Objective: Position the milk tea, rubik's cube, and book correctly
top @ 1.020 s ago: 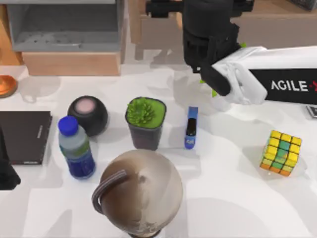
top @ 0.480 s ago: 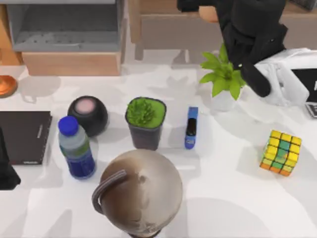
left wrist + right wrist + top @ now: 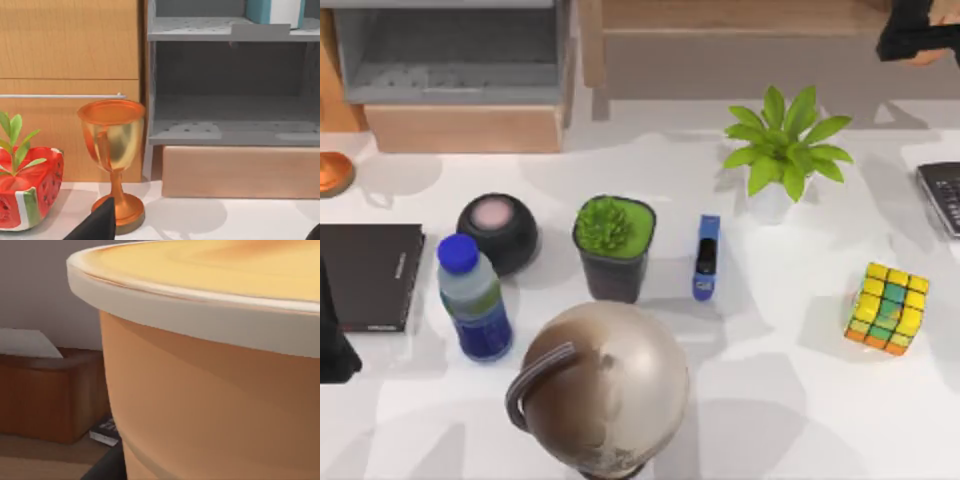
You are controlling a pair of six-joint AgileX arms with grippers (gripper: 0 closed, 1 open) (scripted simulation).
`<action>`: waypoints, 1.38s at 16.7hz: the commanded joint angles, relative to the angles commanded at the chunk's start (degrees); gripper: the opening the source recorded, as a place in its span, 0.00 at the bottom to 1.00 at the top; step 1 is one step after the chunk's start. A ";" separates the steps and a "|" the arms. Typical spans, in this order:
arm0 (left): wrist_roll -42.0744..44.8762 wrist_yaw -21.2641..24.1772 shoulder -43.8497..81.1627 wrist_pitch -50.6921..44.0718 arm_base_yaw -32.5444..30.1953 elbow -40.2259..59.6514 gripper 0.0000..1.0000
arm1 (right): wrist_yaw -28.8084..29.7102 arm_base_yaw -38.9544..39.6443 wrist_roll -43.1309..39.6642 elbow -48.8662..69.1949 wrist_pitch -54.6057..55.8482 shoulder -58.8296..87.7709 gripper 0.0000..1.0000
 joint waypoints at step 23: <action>0.00 0.00 0.00 0.00 0.00 0.00 1.00 | -30.94 -40.27 0.16 -11.60 19.74 15.50 0.00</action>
